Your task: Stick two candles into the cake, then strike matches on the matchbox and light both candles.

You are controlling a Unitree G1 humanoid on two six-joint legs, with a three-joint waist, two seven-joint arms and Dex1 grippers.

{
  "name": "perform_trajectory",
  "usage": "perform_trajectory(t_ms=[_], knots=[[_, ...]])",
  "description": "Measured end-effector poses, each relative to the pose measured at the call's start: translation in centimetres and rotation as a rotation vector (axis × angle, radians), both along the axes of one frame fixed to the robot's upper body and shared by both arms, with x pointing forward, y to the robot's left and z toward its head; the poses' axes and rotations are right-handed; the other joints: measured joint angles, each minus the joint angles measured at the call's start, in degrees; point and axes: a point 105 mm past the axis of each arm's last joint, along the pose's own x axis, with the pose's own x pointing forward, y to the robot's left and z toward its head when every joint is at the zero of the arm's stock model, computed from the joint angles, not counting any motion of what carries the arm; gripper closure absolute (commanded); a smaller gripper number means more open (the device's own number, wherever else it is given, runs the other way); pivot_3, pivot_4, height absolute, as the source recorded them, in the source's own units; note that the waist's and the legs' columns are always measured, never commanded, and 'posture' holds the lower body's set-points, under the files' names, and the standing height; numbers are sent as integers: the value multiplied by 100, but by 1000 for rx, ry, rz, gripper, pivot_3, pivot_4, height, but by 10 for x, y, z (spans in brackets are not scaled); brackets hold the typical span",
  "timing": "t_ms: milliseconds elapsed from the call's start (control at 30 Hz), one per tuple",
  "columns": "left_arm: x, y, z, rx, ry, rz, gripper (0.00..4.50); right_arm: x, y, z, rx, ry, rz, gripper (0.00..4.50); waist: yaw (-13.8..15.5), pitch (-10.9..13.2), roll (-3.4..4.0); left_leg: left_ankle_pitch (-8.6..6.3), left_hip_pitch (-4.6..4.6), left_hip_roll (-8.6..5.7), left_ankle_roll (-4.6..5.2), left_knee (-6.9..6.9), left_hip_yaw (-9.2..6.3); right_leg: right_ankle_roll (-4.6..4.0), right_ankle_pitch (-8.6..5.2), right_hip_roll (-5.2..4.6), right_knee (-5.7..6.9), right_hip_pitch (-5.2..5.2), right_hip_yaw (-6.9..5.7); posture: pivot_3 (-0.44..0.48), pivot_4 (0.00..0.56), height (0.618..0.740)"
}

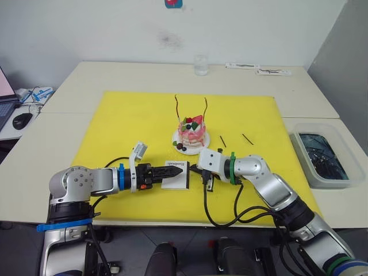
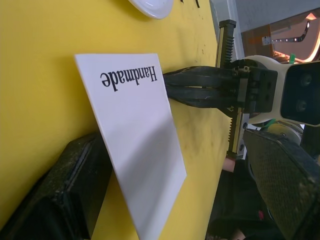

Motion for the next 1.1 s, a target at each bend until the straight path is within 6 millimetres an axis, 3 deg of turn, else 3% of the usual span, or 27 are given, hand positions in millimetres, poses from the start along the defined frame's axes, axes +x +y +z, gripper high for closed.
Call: perform_trajectory(t_ms=[633, 733, 1100], knots=[[-1, -2, -1, -1, -7, 0, 0, -6, 10, 4, 25, 8, 38, 4466, 5, 0, 0, 0, -1, -1, 0, 0, -1, 0, 0, -3, -9, 3, 0, 0, 150, 740], [-1, -1, -2, 6, -6, 5, 657, -6, 10, 5, 26, 7, 39, 4500, 5, 0, 0, 0, -1, -2, 0, 0, 0, 0, 0, -4, -12, 4, -1, 0, 150, 740], [1, 0, -13, 38, 6, 37, 3775, -7, 8, 1, 22, 26, 26, 4500, 6, 0, 0, -1, -35, -1, -1, -11, -2, 14, 9, -6, -61, -3, -3, 0, 150, 740]])
